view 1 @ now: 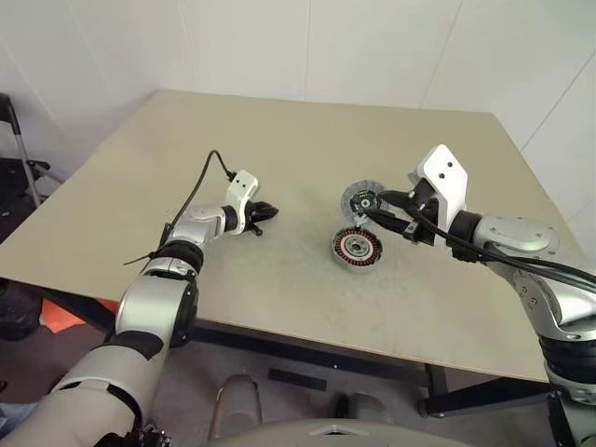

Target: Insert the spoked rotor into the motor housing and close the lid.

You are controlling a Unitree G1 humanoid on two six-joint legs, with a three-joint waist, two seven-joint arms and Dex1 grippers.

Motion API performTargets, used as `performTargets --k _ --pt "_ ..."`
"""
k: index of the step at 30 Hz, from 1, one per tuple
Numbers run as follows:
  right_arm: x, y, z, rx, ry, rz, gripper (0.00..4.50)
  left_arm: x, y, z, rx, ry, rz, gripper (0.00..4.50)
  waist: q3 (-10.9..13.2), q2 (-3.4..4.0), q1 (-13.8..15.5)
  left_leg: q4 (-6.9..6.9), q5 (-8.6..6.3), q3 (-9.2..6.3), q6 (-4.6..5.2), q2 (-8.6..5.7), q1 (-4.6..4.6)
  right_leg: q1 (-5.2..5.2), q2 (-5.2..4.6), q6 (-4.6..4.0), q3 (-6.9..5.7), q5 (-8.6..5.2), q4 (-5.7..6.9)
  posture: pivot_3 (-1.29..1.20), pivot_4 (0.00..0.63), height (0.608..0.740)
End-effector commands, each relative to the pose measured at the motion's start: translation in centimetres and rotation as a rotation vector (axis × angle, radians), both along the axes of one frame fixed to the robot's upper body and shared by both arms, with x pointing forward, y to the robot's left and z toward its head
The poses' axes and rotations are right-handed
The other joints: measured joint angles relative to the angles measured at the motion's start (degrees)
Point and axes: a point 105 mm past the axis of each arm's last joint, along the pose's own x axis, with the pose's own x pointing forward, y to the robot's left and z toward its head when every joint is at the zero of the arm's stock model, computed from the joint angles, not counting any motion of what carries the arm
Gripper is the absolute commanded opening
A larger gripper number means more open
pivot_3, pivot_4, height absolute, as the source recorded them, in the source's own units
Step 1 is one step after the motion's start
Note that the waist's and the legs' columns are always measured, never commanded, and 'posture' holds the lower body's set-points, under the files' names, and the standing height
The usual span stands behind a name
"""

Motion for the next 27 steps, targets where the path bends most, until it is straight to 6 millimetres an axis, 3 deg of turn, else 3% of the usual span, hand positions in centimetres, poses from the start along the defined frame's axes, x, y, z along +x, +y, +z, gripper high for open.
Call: performTargets --k 1,4,9,14,18,22,27 --pt "0.2 0.2 1.2 -0.007 -0.061 0.011 2.05 -0.2 -0.6 1.2 -0.033 -0.032 -0.064 0.69 0.0 0.0 -0.12 0.0 0.0 0.0 0.0 0.01 0.0 0.0 0.01 0.0 0.0 0.0 0.0 0.0 0.0 0.74" --pt "0.3 0.1 1.0 -0.019 -0.057 0.006 2.05 -1.0 -1.5 1.8 -0.063 -0.039 -0.153 0.69 0.01 -0.01 -0.24 -0.01 0.01 0.0 -0.01 0.06 0.04 0.0 0.05 0.0 -0.02 0.0 0.01 0.0 0.0 0.74" --pt "0.8 -1.8 -0.5 -0.114 -0.029 -0.064 2.05 -2.9 -3.0 4.7 -0.156 -0.056 -0.369 0.69 0.01 -0.01 -0.27 -0.02 0.01 0.01 -0.02 0.06 0.05 -0.01 0.04 0.0 -0.01 0.0 0.03 0.0 0.0 0.74" --pt "0.9 -2.9 -1.5 -0.168 -0.01 -0.102 2.05 -3.4 -4.0 6.4 -0.142 -0.091 -0.446 0.69 0.0 0.0 -0.31 -0.02 0.01 0.04 -0.01 0.06 0.07 -0.01 0.04 0.0 0.0 0.0 0.03 0.0 0.0 0.74" --pt "0.7 -3.7 -2.5 -0.211 0.013 -0.125 2.05 -3.8 -5.7 6.2 -0.091 -0.103 -0.507 0.69 0.0 0.0 -0.29 -0.02 0.01 0.04 -0.01 0.05 0.06 0.0 0.04 0.0 0.0 0.0 0.03 0.0 0.0 0.74" --pt "0.0 -4.3 -3.9 -0.266 0.051 -0.141 2.05 -4.9 -9.0 5.2 -0.061 -0.1 -0.608 0.69 0.01 -0.01 0.05 -0.02 0.01 0.04 -0.01 0.04 0.05 0.04 0.02 0.0 -0.01 0.0 0.01 0.0 0.0 0.74" --pt "-0.4 -4.5 -4.3 -0.276 0.056 -0.158 2.05 -6.0 -12.3 5.2 -0.06 -0.113 -0.692 0.69 0.0 -0.01 -0.2 -0.02 0.0 0.04 0.02 0.03 0.07 0.04 0.01 0.0 0.01 0.0 0.01 0.0 0.0 0.74"
